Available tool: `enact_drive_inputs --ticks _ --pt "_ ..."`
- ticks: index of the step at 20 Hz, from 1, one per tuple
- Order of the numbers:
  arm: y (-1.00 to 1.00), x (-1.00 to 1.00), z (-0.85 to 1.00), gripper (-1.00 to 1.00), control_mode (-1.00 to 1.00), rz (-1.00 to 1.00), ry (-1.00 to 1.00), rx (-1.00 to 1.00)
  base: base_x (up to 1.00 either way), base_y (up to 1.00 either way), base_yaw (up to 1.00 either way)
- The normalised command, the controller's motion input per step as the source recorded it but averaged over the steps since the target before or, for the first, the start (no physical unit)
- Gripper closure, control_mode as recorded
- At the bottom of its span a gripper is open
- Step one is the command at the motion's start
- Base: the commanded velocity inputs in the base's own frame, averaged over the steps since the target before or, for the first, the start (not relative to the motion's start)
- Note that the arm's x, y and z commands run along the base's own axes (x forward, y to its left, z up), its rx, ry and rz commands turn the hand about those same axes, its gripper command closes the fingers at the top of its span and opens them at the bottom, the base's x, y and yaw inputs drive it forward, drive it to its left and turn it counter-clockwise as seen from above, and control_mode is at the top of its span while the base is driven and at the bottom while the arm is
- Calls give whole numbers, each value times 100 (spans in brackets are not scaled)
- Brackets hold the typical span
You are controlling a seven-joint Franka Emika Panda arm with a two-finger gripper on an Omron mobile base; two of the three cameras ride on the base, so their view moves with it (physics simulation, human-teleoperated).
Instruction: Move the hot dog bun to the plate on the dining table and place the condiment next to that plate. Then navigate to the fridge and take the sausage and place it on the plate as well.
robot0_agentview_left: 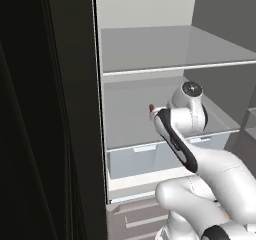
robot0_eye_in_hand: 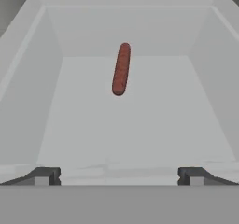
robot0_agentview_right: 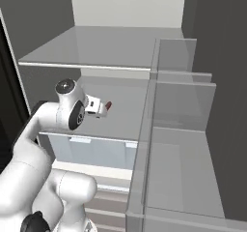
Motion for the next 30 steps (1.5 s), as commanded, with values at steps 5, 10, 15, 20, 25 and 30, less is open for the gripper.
enact_drive_inputs --ticks 5,10,15,20,25,30 --pt "-5 76 -24 -100 -100 -1 5 0 0 0 0" --pt "0 63 -31 -100 -100 0 7 0 0 0 0" --pt "0 50 -30 -100 -100 0 4 0 0 0 0" --pt "0 40 -32 -100 -100 0 0 0 0 0 0" --pt "0 38 -28 -100 -100 0 -3 0 0 0 0" --pt "0 39 -9 -100 -100 0 -7 0 0 0 0"
